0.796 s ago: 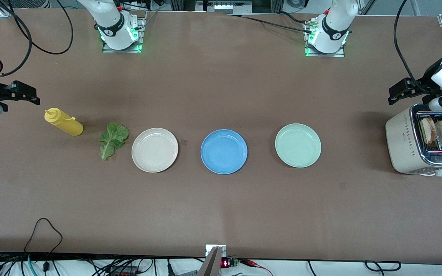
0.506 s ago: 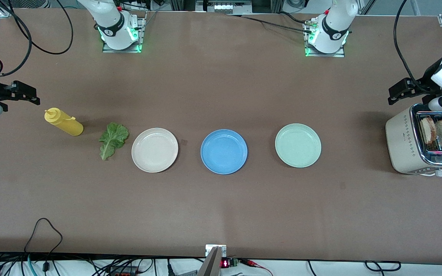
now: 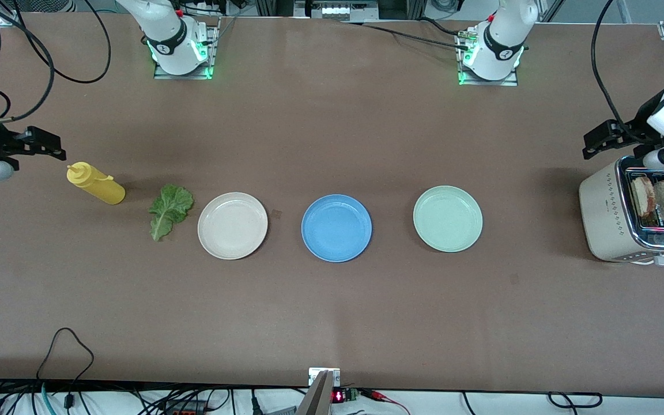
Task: Make sandwich in blue plate with both arms
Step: 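Reach the left gripper down to the toast slices in the toaster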
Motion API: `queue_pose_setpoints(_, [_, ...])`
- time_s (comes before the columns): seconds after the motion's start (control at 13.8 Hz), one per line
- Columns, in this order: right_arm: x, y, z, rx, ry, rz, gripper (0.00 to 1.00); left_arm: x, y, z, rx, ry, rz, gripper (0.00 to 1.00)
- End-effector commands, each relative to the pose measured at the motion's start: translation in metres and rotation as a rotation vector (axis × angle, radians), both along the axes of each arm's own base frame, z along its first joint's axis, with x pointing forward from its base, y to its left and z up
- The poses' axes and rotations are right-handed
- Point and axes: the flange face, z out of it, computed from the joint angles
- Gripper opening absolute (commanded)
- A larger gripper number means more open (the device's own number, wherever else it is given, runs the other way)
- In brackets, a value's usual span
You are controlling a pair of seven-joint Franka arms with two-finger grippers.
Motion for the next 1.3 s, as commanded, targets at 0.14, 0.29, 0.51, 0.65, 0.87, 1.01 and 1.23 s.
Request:
queue_pose_setpoints(0.14, [0.005, 0.003, -0.027, 0.006, 0.083, 0.01, 1.0, 0.028, 0.03, -0.016, -0.032, 0.021, 0.042, 1.0])
queue_pose_setpoints(0.29, [0.004, 0.006, -0.034, 0.006, 0.112, 0.013, 1.0, 0.036, 0.066, -0.033, -0.051, 0.045, 0.094, 1.0])
queue_pose_setpoints(0.51, [0.008, 0.005, -0.047, 0.006, 0.134, 0.01, 1.0, 0.046, 0.079, -0.063, -0.06, 0.093, 0.115, 1.0])
queue_pose_setpoints(0.65, [0.008, 0.002, -0.048, 0.008, 0.138, 0.007, 1.0, 0.055, 0.115, -0.079, -0.066, 0.105, 0.165, 1.0])
queue_pose_setpoints(0.87, [0.01, 0.002, -0.055, 0.008, 0.151, 0.006, 1.0, 0.059, 0.15, -0.106, -0.076, 0.141, 0.213, 1.0])
queue_pose_setpoints(1.01, [0.01, 0.0, -0.054, 0.011, 0.149, 0.002, 1.0, 0.058, 0.166, -0.118, -0.012, 0.166, 0.213, 1.0])
queue_pose_setpoints(1.23, [0.01, 0.0, -0.054, 0.011, 0.149, 0.002, 1.0, 0.061, 0.183, -0.146, 0.036, 0.211, 0.112, 1.0])
